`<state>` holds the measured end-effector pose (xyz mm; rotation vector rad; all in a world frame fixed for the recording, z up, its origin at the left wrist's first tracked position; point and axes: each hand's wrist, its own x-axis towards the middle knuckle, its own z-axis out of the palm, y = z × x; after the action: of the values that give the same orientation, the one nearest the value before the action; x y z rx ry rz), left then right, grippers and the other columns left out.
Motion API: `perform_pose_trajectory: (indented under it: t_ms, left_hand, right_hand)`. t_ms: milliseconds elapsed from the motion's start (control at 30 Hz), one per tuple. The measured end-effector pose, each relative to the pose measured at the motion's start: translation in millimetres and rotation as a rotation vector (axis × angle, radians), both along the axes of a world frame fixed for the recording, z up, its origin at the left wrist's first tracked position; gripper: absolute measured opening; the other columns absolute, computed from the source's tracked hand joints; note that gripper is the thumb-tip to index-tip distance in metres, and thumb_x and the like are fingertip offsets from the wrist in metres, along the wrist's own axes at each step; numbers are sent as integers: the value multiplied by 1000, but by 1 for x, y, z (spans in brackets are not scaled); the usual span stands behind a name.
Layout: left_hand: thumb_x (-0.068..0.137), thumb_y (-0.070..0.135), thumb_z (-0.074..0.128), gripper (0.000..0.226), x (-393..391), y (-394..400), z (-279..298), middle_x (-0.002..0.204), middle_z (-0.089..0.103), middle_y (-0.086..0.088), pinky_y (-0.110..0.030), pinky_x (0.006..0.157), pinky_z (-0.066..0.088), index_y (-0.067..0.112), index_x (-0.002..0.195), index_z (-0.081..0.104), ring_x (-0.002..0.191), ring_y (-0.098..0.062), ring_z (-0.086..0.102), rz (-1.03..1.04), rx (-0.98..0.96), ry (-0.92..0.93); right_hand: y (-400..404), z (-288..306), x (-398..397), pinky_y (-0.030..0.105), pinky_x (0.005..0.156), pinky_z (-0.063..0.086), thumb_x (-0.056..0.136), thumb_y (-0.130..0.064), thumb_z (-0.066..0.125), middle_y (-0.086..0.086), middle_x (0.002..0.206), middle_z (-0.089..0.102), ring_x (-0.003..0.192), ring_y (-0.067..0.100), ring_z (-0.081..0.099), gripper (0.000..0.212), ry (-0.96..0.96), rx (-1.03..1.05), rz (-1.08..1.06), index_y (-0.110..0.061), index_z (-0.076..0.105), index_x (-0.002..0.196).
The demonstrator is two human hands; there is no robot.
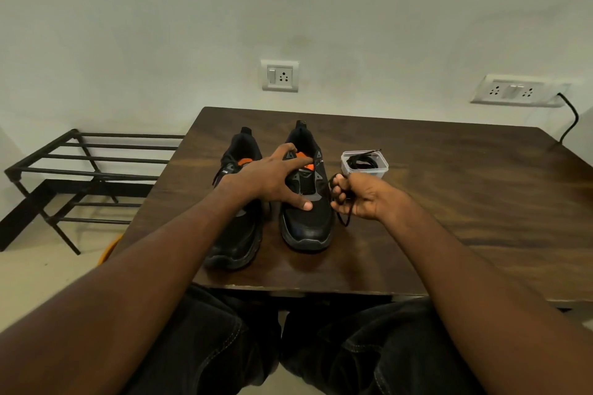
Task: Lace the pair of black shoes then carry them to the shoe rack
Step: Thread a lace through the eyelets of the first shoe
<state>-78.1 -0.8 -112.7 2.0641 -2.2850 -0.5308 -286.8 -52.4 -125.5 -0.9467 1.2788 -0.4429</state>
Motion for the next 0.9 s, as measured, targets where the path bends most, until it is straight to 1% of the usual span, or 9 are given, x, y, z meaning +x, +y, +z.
perform_pose_trajectory:
  t_ms: [133,233,300,500,600,667,733,833,900]
  left_hand:
    - [71,75,77,111,-1,1,2,169,-6,13,-59,116,38,49,160,16,152,-35,27,0,-4,-8]
    - [72,74,77,111,0,3,4,169,-4,11,-61,118,34,47,161,16,154,-35,23,-2,-1,-1]
    - [72,75,76,112,0,4,3,169,-2,9,-63,119,30,45,161,16,155,-35,18,-11,-40,-21]
    - [75,61,84,111,-29,12,22,170,17,1,-58,124,23,35,162,21,155,-27,16,-79,-239,302]
    - [83,54,80,73,-53,14,19,157,36,4,-46,118,29,35,147,50,145,-21,30,-182,-231,314]
    - [93,51,70,20,-61,14,17,124,50,9,-40,104,42,36,106,69,118,-14,46,-186,-282,195]
    - [100,39,64,15,-60,13,21,100,59,10,-35,87,50,29,93,72,93,-10,58,-64,-330,298]
    - [103,26,60,21,-49,14,35,90,75,-5,-33,76,57,11,96,74,82,-14,72,171,-294,806]
    - [104,23,58,27,-45,17,42,95,76,-14,-38,81,59,-1,106,70,89,-23,74,249,-251,1181]
  right_hand:
    - [-2,9,-12,38,78,53,106,-3,39,2,66,51,58,11,42,36,-300,105,-127,-13,57,76]
    - [-8,24,-21,36,75,50,106,-5,39,2,69,50,59,11,40,33,-681,89,-313,-14,55,78]
    - [-7,32,-28,31,68,47,105,-7,42,2,71,50,58,10,40,31,-738,32,-375,-14,57,79]
    - [18,71,-28,25,59,46,103,-8,44,2,77,50,62,11,42,23,-1115,-12,-166,-9,61,86]
    - [28,86,-22,26,65,49,103,-10,47,5,84,55,69,13,49,21,-1290,47,-80,-6,64,91]
    - [28,88,-22,26,68,51,105,-13,48,6,88,61,75,14,55,20,-1206,5,-86,-7,65,94]
    - [26,83,-27,28,68,54,107,-14,50,6,91,69,79,16,62,18,-722,-296,-114,-8,67,102]
    - [22,63,-32,34,86,56,101,-7,61,-3,100,75,97,15,67,22,144,-740,15,-18,74,115]
    - [25,54,-30,40,94,53,97,-6,66,-5,106,75,107,15,66,28,133,-615,281,-25,73,117]
